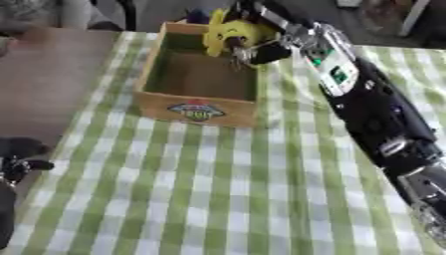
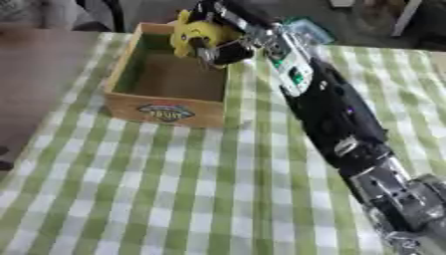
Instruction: Pick up objects on the table and place them in the box.
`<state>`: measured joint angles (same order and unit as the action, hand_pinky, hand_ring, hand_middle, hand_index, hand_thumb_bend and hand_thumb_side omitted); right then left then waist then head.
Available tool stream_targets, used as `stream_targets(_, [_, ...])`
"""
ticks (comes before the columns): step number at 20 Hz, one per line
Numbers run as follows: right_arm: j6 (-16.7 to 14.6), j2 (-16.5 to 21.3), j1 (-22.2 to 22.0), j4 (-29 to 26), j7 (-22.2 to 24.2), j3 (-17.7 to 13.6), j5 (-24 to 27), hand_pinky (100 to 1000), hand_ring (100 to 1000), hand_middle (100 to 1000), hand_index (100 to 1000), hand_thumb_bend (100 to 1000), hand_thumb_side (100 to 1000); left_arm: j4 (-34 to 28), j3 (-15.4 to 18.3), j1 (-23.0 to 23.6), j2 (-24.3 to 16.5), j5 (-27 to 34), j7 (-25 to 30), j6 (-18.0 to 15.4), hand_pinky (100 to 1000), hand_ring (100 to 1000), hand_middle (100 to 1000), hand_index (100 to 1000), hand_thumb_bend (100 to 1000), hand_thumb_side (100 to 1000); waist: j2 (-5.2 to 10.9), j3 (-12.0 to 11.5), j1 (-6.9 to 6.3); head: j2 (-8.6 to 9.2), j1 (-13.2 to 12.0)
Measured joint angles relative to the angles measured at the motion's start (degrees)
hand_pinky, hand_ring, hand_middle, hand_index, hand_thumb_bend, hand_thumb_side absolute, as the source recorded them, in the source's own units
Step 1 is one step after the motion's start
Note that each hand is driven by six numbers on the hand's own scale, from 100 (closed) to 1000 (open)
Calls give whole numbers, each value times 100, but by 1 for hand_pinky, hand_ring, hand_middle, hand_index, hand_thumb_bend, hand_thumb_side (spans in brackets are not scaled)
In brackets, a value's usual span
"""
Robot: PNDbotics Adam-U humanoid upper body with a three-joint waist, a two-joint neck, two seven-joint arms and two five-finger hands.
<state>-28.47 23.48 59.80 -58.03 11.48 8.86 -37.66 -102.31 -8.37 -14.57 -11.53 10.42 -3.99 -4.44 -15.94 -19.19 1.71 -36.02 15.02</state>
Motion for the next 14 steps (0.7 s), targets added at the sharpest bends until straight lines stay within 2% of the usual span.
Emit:
stream_targets(3, [-66,-138,22,154,41,9,-153,334,289,375,481,100,199,-1,-34,-10,3,29,43,16,550,644,580,514,100,698,-8,-74,-19,36,77])
stream_targets(8, [-218,-343,19,328,130,89,-569,508,567,666,744,100,208,-2,-45,-18,47,47,70,27,549,644,579,513,100,696,-34,-126,-44,40,135])
stream_targets(10, [-280,-420,10,400,186,119,-811,564,667,737,794,100,215,-2,-65,-34,48,50,78,33,549,644,579,513,100,696,-37,-126,-51,41,151])
stream_targets(14, [-360,-529,-19,484,293,136,-1129,632,756,808,840,100,213,-2,-66,-51,49,58,83,39,549,643,579,513,100,696,-53,-87,-55,45,157])
